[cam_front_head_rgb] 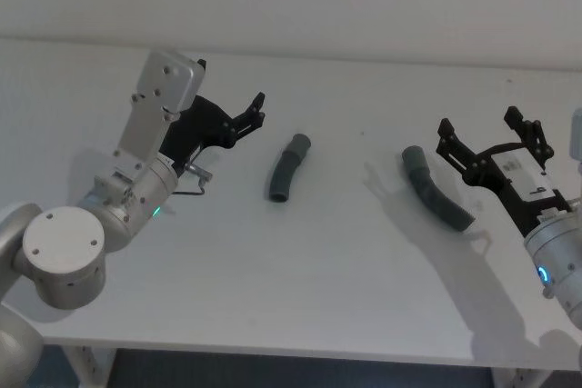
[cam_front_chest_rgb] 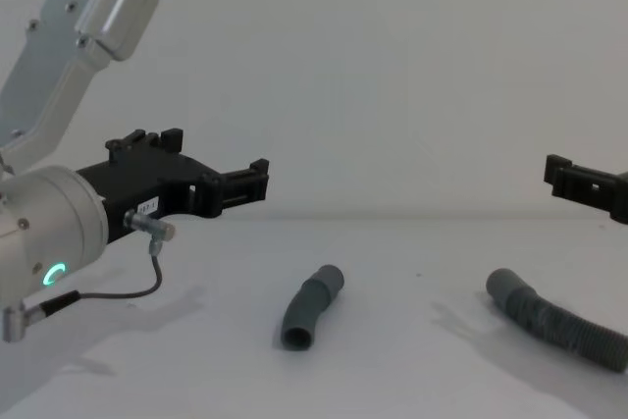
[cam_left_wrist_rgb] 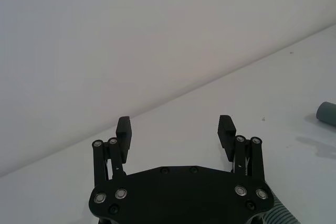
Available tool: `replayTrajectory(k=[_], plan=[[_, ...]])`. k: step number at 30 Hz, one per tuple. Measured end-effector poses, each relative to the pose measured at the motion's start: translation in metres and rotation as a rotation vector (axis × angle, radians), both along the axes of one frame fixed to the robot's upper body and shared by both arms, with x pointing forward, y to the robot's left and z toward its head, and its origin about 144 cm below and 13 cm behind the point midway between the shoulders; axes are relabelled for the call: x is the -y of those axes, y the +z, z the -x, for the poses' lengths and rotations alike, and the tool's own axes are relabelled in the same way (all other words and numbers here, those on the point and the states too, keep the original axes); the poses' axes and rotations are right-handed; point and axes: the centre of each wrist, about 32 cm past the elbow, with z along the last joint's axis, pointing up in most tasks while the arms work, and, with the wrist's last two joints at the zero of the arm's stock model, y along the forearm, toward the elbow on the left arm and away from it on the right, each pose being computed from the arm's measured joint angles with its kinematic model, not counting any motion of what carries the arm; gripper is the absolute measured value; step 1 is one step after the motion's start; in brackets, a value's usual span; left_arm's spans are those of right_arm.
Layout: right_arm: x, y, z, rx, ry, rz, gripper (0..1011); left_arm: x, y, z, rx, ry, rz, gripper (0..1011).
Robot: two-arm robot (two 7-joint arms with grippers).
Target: Use both hands to pick up one end of the pipe from the table, align the ends, and insert them.
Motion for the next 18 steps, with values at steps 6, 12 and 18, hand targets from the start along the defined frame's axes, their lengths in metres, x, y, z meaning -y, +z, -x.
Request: replayTrajectory(k=[6, 12, 18], plan=[[0.000, 0.000, 0.000, 0.000, 0.000, 0.000, 1001, -0.001, 0.004, 0.002, -0.018, -0.001, -0.013, 1000], [0.000, 0.000, 0.000, 0.000, 0.000, 0.000, 1001, -0.002, 0.010, 0.005, -0.064, -0.006, -0.029, 1001], [0.000, 0.000, 0.000, 0.000, 0.000, 0.000, 1001, -0.003, 0.021, 0.008, -0.135, -0.018, -0.049, 1000]])
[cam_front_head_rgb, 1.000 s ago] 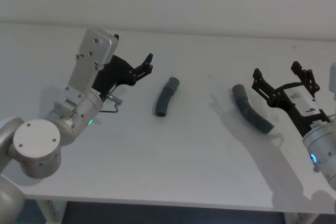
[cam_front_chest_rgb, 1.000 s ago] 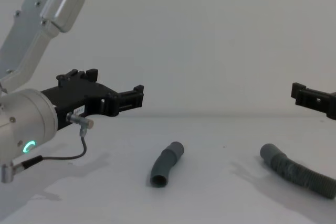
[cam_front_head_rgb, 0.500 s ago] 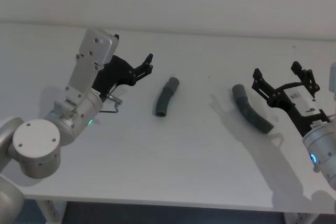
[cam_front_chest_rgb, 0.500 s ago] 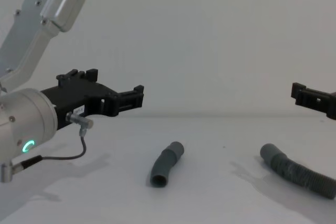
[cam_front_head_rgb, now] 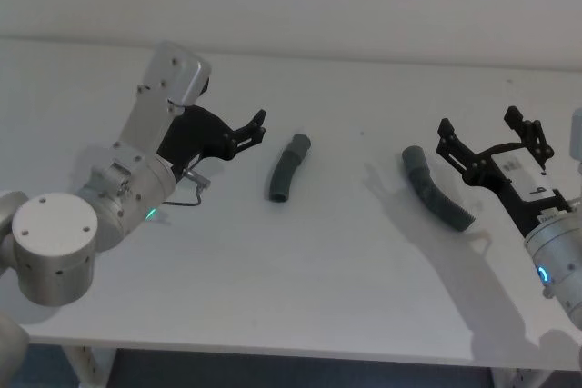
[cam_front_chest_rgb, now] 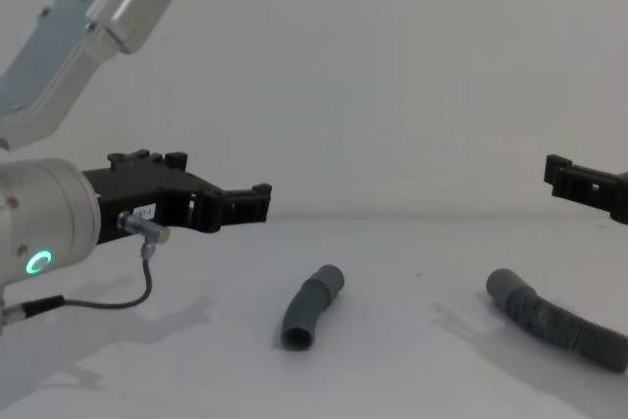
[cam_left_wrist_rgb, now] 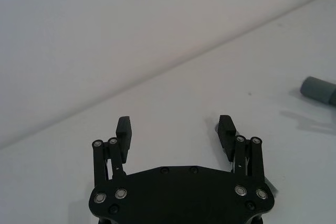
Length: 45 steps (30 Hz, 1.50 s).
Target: Use both hands to pick up one end of the pipe from the table, align the ends, and insert them.
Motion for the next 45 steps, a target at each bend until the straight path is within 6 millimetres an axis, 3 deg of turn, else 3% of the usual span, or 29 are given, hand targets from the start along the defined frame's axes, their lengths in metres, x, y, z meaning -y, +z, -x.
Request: replayTrajectory(k=[17, 45], plan=[[0.000, 0.000, 0.000, 0.000, 0.000, 0.000, 1001, 0.009, 0.028, -0.012, -0.227, -0.098, -0.020, 1001], [0.000, 0.000, 0.000, 0.000, 0.000, 0.000, 1001, 0.027, 0.021, -0.056, -0.338, -0.133, -0.057, 1001]])
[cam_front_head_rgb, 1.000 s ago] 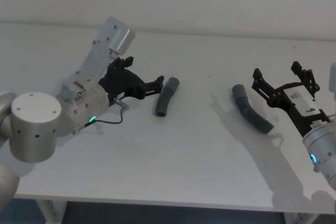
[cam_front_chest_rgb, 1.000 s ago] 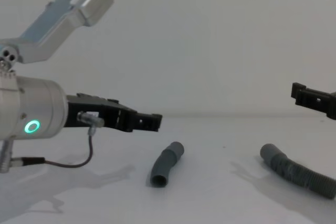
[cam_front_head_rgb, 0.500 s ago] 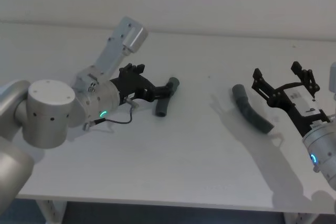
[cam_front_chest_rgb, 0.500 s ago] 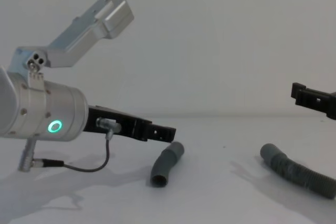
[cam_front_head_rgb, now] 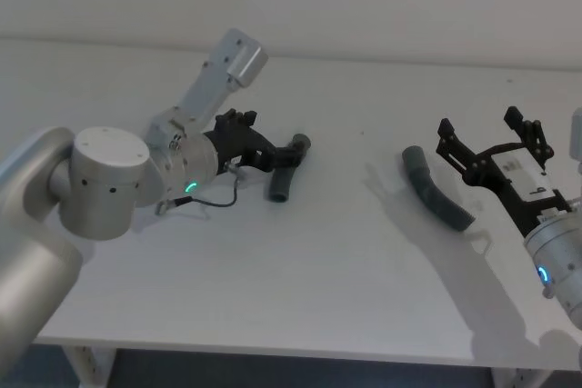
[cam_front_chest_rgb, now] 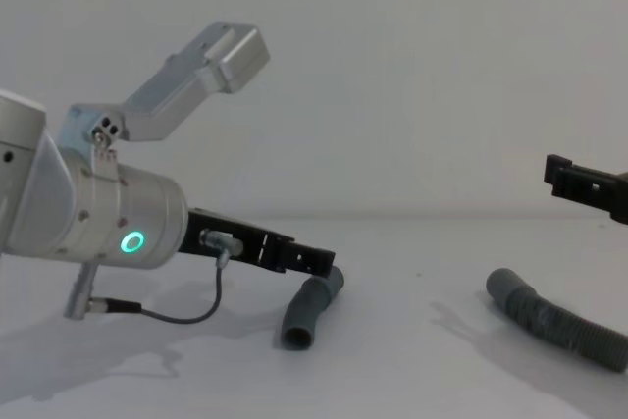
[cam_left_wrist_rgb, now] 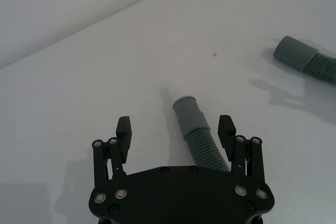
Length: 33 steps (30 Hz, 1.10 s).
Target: Use both hands to pick up one end of the pipe from the table, align the ends, and insert them.
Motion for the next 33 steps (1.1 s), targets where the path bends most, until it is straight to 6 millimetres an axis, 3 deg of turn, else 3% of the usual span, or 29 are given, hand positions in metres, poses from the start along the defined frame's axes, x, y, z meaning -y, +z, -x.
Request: replayTrajectory(k=[15, 33], plan=[[0.000, 0.000, 0.000, 0.000, 0.000, 0.000, 1001, 0.009, -0.010, -0.015, -0.029, -0.009, -0.010, 1001], [0.000, 0.000, 0.000, 0.000, 0.000, 0.000, 1001, 0.015, -0.019, -0.014, -0.075, 0.030, -0.019, 1001]])
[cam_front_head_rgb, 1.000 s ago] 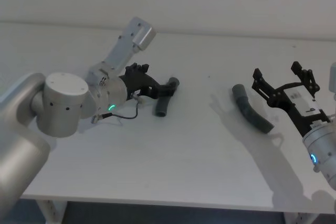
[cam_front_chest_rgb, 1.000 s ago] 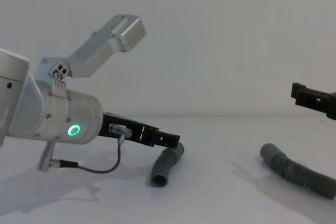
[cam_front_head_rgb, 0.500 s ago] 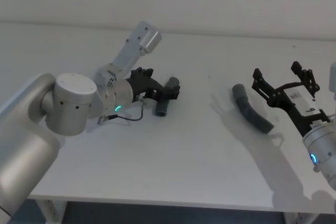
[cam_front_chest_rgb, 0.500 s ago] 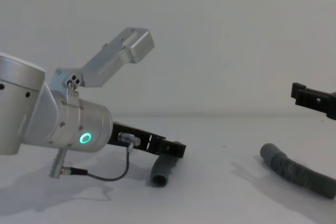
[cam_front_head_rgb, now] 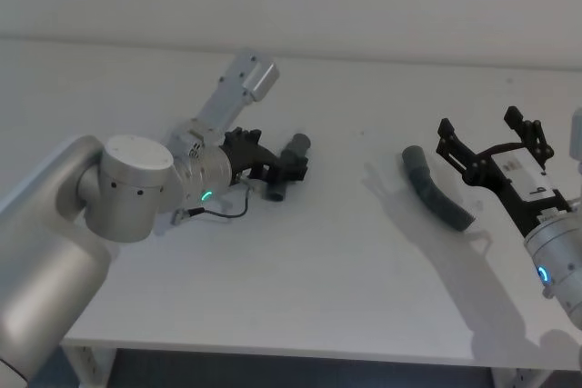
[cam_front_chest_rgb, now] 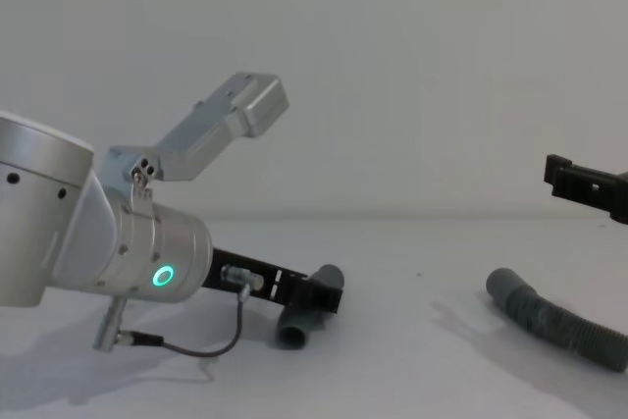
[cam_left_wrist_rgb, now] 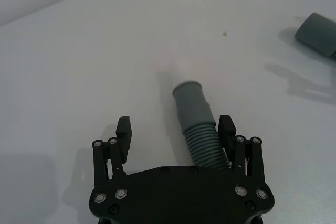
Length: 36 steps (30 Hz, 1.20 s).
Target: Use both hands to pick up one end of the pipe from the table, align the ends, and insert them.
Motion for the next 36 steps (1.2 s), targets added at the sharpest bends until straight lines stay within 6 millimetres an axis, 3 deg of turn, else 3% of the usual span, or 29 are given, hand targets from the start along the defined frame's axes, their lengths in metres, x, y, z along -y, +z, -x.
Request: replayTrajectory(k=[5, 15, 36], plan=[[0.000, 0.000, 0.000, 0.000, 0.000, 0.000, 1001, 0.000, -0.001, 0.000, -0.007, 0.012, -0.007, 974], [0.000, 0.000, 0.000, 0.000, 0.000, 0.000, 1001, 0.001, -0.002, 0.000, -0.015, 0.023, -0.009, 741], [0.016, 0.018, -0.008, -0.069, 0.125, 0.054, 1001, 0.001, -0.003, 0.000, -0.021, 0.034, -0.016, 587]])
